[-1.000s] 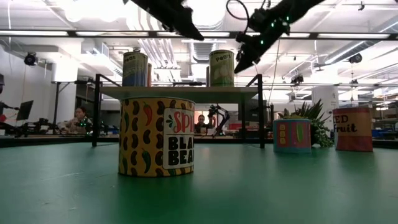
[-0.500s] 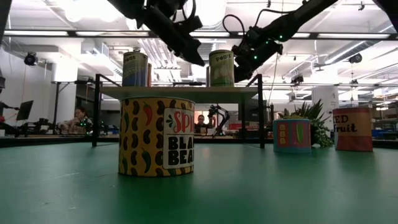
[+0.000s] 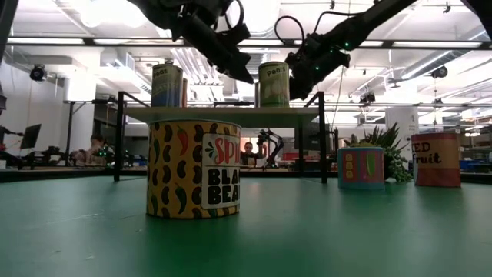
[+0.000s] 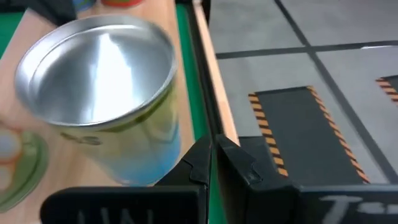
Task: Pick and place cans onto a shelf
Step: Put the big light blue can on the shelf aligned with the other big green can
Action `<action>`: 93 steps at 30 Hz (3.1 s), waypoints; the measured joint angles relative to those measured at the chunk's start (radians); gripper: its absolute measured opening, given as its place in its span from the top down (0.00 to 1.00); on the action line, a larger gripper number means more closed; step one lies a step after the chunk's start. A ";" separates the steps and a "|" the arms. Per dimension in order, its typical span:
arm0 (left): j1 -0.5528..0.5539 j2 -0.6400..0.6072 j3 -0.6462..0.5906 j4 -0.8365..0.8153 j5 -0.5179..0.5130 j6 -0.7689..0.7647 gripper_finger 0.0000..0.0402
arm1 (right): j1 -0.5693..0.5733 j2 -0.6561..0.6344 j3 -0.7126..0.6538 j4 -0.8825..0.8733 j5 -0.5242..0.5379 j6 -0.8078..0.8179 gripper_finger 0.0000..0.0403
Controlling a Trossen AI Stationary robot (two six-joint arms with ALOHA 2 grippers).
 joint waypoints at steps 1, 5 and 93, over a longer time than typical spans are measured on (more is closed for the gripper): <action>0.000 0.000 0.000 0.004 0.000 0.000 1.00 | 0.004 0.000 0.000 -0.008 0.000 -0.005 0.97; 0.001 0.000 0.000 0.019 0.000 0.000 1.00 | 0.016 -0.003 0.000 -0.042 -0.001 -0.021 0.97; 0.031 -0.015 -0.033 0.069 0.095 -0.138 1.00 | 0.161 -0.109 -0.001 -0.072 0.115 0.021 0.97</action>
